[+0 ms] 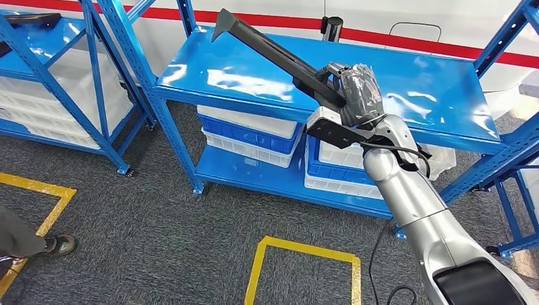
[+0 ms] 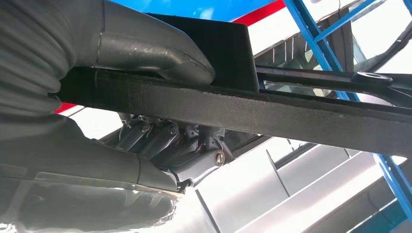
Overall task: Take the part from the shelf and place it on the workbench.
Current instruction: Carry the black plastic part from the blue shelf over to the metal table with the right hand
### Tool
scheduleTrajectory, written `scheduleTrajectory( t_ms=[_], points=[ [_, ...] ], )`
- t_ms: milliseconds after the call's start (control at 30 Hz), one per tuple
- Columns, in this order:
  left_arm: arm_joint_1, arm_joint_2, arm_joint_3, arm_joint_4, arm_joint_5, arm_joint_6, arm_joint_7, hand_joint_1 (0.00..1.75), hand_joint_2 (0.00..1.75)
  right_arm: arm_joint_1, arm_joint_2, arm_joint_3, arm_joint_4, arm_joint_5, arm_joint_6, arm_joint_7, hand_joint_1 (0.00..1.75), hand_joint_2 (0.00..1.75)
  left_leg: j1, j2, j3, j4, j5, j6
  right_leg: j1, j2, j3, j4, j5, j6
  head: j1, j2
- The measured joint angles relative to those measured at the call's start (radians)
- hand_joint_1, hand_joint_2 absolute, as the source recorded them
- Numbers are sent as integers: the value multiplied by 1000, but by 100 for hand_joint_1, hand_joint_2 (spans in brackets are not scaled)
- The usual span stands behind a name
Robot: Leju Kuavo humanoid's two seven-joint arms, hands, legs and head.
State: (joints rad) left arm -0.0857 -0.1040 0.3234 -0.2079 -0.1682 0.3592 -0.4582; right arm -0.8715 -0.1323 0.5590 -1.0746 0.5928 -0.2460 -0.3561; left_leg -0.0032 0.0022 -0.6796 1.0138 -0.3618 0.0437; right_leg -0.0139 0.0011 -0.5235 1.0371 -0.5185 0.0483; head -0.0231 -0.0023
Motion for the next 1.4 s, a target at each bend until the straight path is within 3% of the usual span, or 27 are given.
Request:
scheduleTrajectory(
  t_ms=[67,133,200,267,300,333,400,467,500,567,633,700,767,800,833,867,933,1000,1033,1067,1133,1200,1267,1300,1333,1367,1400],
  points=[
    [0,0,0,0,-1,0,0,0,175,1,1,-4,0,0,0,0,171,175,-2,-1,-5,1,15,-10,6,1,9,-25,-3,-13,-2,0],
    [2,1,0,0,-1,1,0,0,175,0,0,-6,1,0,0,0,171,175,1,-3,-15,7,10,-21,-3,-1,-1,-25,13,-32,-2,0],
    [3,2,0,1,-1,1,0,0,175,0,2,-6,2,0,0,0,171,175,6,-5,-41,75,-65,-33,-11,-4,-19,-27,36,-51,-4,0],
    [4,1,-1,1,-1,1,-1,0,175,0,3,-6,2,0,0,0,171,175,12,-5,-75,206,-163,-45,-8,-5,-45,-26,59,-60,-7,0],
    [4,1,-1,1,-1,1,-1,0,175,1,3,-6,2,1,1,0,171,175,15,-5,-82,260,-185,-50,-7,-5,-58,-26,69,-59,-8,0],
    [4,1,-1,1,0,1,-1,0,175,2,3,-6,2,2,1,0,171,175,18,-5,-76,286,-187,-54,-7,-5,-71,-25,79,-58,-8,0],
    [3,2,-1,1,1,0,-1,0,175,2,4,-6,2,3,2,0,171,175,24,-5,-8,235,-149,-56,-7,-4,-94,-25,99,-53,-8,0],
    [3,2,0,1,3,0,-5,0,175,-1,5,-8,1,6,3,0,171,175,26,-5,104,98,-137,-50,-6,-4,-109,-24,116,-42,-8,0],
    [2,2,0,1,5,0,-7,0,175,-3,6,-9,1,7,4,0,171,175,24,-6,143,45,-143,-45,-5,-5,-113,-25,123,-35,-7,0],
    [2,3,0,1,8,1,-11,0,175,-10,8,-11,2,8,8,-1,171,175,14,-7,167,-3,-149,-30,-6,-7,-118,-29,141,-20,-5,0],
    [5,2,0,2,10,1,-14,0,175,-13,10,-10,4,8,10,-2,171,175,12,-4,152,-14,-124,-11,-7,-8,-127,-29,147,-7,-5,0],
    [8,2,0,4,11,0,-17,0,175,-13,9,-10,7,7,10,-2,171,175,13,1,131,-25,-92,6,-4,-6,-155,24,90,-15,-2,0],
    [10,3,1,4,11,0,-19,0,175,-13,8,-11,9,5,10,-3,171,175,9,1,98,-25,-64,16,-3,-5,-189,146,-3,-33,1,0],
    [11,4,1,4,11,0,-20,0,175,-11,8,-10,9,4,10,-3,171,175,8,1,80,-25,-50,18,-3,-5,-198,207,-32,-34,1,0],
    [12,4,1,4,11,-1,-20,0,175,-10,8,-10,10,3,10,-3,171,175,7,1,62,-24,-37,17,-3,-5,-197,248,-41,-28,1,0],
    [13,4,1,4,11,-1,-20,0,175,-8,8,-10,10,3,10,-3,171,175,6,1,44,-23,-24,16,-3,-4,-182,258,-31,-18,1,0],
    [15,4,1,4,11,-1,-21,0,175,-6,9,-9,11,3,10,-3,171,175,6,1,10,-19,3,10,-3,-5,-99,176,6,0,1,0],
    [16,5,2,5,12,-2,-24,0,175,-5,12,-9,10,3,10,-3,171,175,3,1,-16,-11,24,-1,0,-4,6,31,0,-3,0,0],
    [17,5,2,5,13,-2,-25,0,175,-4,14,-8,9,3,10,-3,171,175,1,1,-23,-7,33,-6,1,-2,32,-17,-12,-10,-1,0],
    [18,7,2,5,13,-1,-27,0,175,-3,15,-7,8,3,10,-3,171,175,-1,0,-27,-7,42,-10,2,-1,41,-38,-20,-15,-1,0],
    [21,11,4,5,14,-1,-28,0,175,-2,18,-4,8,3,11,-3,171,175,0,-2,-37,-3,52,-15,-7,-2,23,-33,-6,-21,-3,0],
    [25,12,7,6,16,-1,-29,0,175,-1,23,-3,9,3,11,-3,171,175,3,-5,-56,46,-5,-25,-14,-4,5,-28,17,-30,-6,0],
    [27,12,9,6,20,-2,-30,0,175,-1,27,-2,9,3,12,-3,171,175,5,-5,-92,180,-119,-36,-15,-5,-22,-28,43,-38,-7,0],
    [27,12,10,6,23,-2,-30,0,175,0,28,-2,9,3,12,-3,171,175,6,-5,-109,255,-160,-38,-15,-5,-38,-27,55,-40,-7,0],
    [27,12,11,6,24,-2,-30,0,175,2,29,-2,9,3,11,-3,171,175,8,-5,-115,314,-180,-38,-15,-5,-53,-27,67,-39,-8,0],
    [27,13,12,6,25,-2,-30,0,175,4,30,-1,9,4,11,-3,171,175,11,-5,-105,339,-177,-39,-16,-5,-68,-26,79,-37,-8,0],
    [27,13,12,6,25,-2,-30,0,175,7,31,-1,9,4,10,-3,171,175,14,-5,-75,324,-159,-39,-17,-5,-82,-26,90,-34,-8,0]
  ],
)
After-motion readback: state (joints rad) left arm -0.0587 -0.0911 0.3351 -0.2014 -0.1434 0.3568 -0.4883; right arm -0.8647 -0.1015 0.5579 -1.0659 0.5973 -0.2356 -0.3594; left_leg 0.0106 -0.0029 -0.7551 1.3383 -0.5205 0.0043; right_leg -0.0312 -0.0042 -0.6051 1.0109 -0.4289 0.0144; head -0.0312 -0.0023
